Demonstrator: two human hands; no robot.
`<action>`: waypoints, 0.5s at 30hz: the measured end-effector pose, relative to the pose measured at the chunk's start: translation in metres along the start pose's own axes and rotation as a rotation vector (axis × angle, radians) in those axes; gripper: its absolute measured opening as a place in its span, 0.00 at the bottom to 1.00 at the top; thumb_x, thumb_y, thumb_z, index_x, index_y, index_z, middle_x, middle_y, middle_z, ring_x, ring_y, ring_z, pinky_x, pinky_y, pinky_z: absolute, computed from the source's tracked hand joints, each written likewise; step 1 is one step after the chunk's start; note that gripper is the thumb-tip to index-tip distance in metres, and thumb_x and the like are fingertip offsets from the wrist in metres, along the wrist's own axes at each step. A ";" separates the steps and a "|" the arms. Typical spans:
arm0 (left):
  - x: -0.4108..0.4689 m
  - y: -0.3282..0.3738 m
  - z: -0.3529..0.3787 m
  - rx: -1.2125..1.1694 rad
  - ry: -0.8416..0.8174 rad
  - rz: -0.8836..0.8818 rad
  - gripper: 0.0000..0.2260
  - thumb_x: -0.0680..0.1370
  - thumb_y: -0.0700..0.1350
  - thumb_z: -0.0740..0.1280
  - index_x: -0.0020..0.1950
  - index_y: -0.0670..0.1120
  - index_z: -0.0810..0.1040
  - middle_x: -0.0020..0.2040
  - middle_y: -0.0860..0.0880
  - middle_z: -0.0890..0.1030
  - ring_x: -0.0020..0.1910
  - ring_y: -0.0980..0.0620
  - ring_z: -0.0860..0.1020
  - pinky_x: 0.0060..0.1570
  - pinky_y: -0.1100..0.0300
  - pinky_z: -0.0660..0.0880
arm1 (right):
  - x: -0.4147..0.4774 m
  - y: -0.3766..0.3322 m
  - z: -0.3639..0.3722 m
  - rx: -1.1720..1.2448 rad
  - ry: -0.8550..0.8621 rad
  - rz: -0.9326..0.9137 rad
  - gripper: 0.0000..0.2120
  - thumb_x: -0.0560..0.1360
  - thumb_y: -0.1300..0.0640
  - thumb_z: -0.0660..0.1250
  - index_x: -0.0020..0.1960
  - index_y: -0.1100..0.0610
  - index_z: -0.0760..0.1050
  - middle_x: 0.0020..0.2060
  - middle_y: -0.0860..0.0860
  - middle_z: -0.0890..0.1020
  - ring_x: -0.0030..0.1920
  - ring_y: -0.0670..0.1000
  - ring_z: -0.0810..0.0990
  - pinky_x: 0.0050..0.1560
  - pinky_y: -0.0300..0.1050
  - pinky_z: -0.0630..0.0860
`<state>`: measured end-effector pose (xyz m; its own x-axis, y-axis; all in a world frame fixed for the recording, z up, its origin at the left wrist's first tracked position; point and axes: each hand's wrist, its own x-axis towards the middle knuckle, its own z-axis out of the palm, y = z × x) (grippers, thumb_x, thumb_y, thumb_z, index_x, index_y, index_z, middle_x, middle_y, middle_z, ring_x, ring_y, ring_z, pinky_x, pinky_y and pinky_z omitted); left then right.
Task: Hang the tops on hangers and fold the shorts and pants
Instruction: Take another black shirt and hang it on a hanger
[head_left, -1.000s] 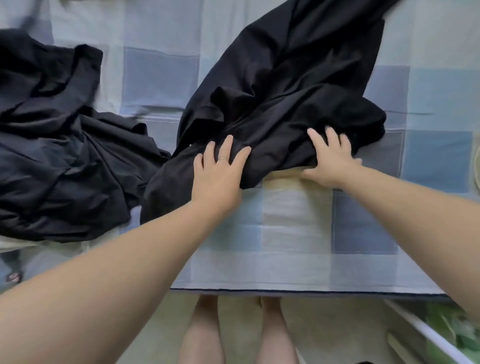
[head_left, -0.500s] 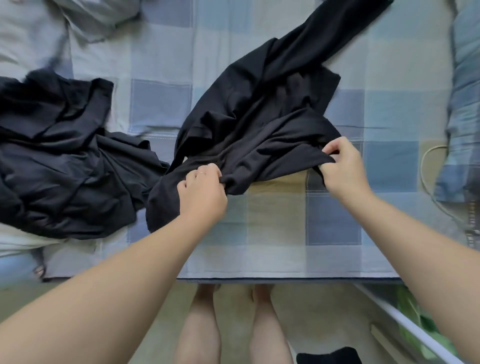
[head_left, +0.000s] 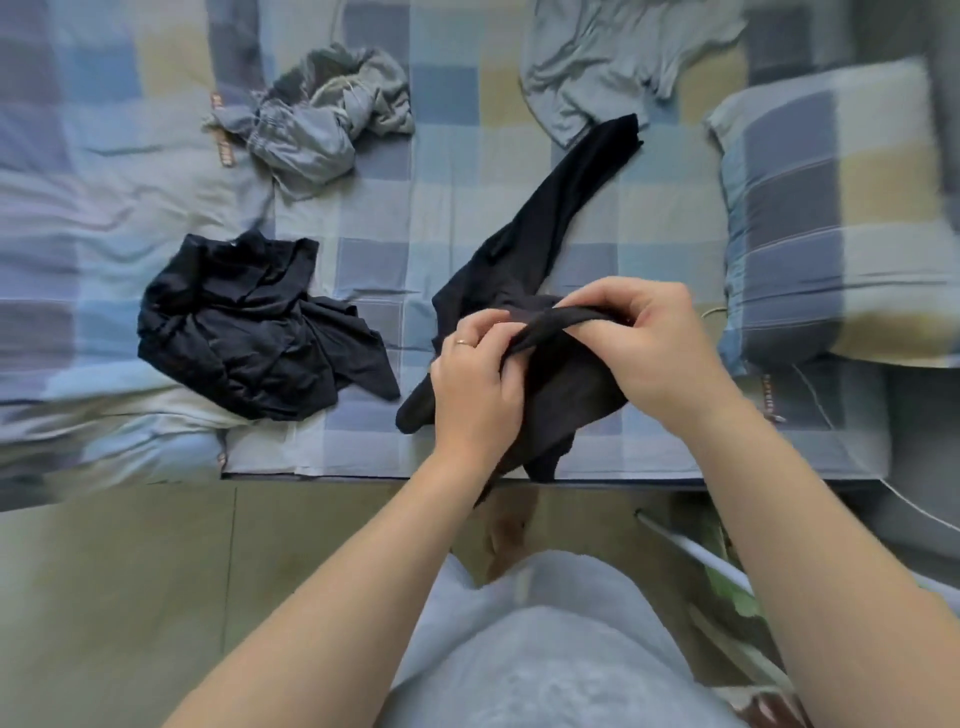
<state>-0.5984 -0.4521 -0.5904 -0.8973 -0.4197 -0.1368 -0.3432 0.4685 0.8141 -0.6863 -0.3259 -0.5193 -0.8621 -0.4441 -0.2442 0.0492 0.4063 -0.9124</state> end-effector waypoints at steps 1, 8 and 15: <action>-0.003 0.013 -0.006 -0.008 0.057 0.001 0.09 0.81 0.42 0.65 0.59 0.45 0.82 0.63 0.49 0.77 0.61 0.46 0.75 0.61 0.44 0.71 | -0.005 -0.012 -0.009 0.029 0.026 -0.004 0.11 0.73 0.66 0.69 0.42 0.52 0.84 0.36 0.43 0.85 0.41 0.43 0.82 0.43 0.34 0.76; -0.025 0.082 -0.046 -0.259 -0.081 0.223 0.12 0.79 0.57 0.63 0.55 0.51 0.75 0.50 0.55 0.79 0.50 0.60 0.78 0.48 0.70 0.70 | -0.029 -0.081 -0.055 0.267 0.209 -0.031 0.11 0.74 0.69 0.67 0.42 0.54 0.82 0.35 0.49 0.83 0.40 0.50 0.81 0.44 0.48 0.78; -0.032 0.124 -0.020 -0.250 -0.066 0.222 0.03 0.82 0.48 0.66 0.50 0.56 0.76 0.40 0.65 0.80 0.44 0.64 0.78 0.40 0.71 0.71 | -0.053 -0.129 -0.084 0.446 0.220 -0.122 0.07 0.76 0.67 0.68 0.43 0.57 0.81 0.35 0.53 0.81 0.42 0.58 0.82 0.50 0.72 0.79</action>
<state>-0.6072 -0.3961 -0.4738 -0.9612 -0.2741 0.0299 -0.0662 0.3346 0.9400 -0.6893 -0.2871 -0.3608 -0.9584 -0.2687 -0.0962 0.1107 -0.0394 -0.9931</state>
